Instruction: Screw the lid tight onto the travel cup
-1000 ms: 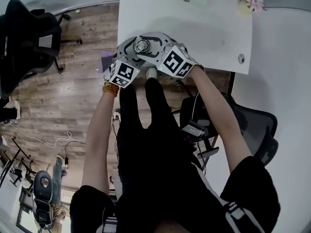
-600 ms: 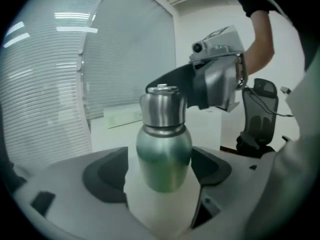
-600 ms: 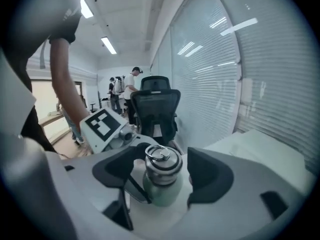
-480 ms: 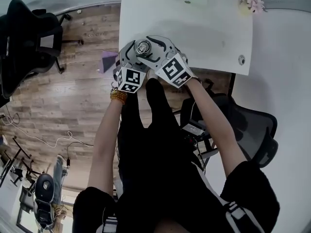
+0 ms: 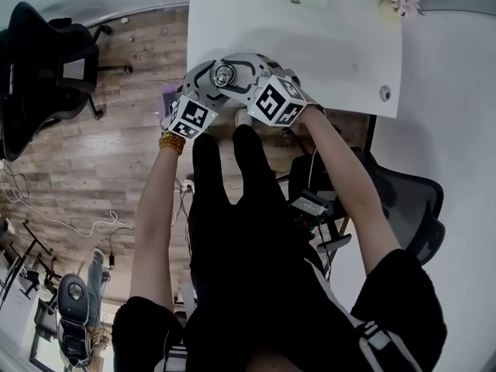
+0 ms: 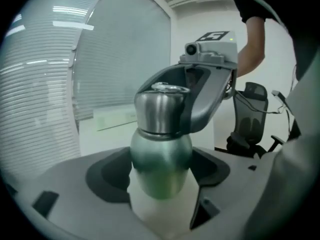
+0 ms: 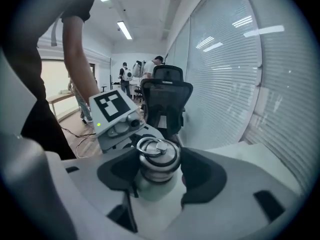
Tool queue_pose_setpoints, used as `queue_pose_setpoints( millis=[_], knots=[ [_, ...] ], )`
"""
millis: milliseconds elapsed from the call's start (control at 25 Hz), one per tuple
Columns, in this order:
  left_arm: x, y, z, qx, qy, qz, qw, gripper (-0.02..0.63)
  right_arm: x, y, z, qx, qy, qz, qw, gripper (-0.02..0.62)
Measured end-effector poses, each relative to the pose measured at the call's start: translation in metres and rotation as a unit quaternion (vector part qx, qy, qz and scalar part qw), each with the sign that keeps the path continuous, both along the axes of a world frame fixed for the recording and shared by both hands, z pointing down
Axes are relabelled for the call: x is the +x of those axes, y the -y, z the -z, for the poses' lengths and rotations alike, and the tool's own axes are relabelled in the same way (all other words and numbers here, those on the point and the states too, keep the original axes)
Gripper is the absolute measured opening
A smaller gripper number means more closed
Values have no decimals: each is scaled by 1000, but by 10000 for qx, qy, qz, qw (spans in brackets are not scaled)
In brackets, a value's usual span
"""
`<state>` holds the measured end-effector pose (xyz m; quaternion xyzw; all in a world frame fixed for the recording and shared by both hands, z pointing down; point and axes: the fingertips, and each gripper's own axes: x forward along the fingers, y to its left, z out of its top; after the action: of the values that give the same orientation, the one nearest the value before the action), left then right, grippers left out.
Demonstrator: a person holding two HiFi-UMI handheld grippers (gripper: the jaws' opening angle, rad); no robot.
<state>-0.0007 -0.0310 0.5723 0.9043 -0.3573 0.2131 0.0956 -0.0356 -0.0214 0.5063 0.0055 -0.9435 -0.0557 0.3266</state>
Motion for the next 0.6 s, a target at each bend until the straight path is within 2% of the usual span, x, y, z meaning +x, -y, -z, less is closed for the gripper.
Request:
queue_pose_setpoints(
  millis=[160,240,280,400,520,600],
  knots=[
    [2,-5,1,-28,80,-788,9969,365,-1,-5,2,-117,-58,568,9983,258],
    [1,-7,1,-43,173,-829,9964,365,1,-9,1,-53,-66,619,9980,271],
    [-2,-8,2,-47,186,-693,9974,374,2,-11,1,-29,-18,550,9985,323],
    [-9,-13,6,-30,98,85,9999,397,3,-17,8,-32,332,-73,9994,345],
    [-2,-12,5,-5,57,860,9963,397,2,-10,11,58,526,-941,9942,323],
    [-4,-4,3,-23,56,1438,9896,379,-1,0,11,125,563,-1275,9902,268]
  ],
)
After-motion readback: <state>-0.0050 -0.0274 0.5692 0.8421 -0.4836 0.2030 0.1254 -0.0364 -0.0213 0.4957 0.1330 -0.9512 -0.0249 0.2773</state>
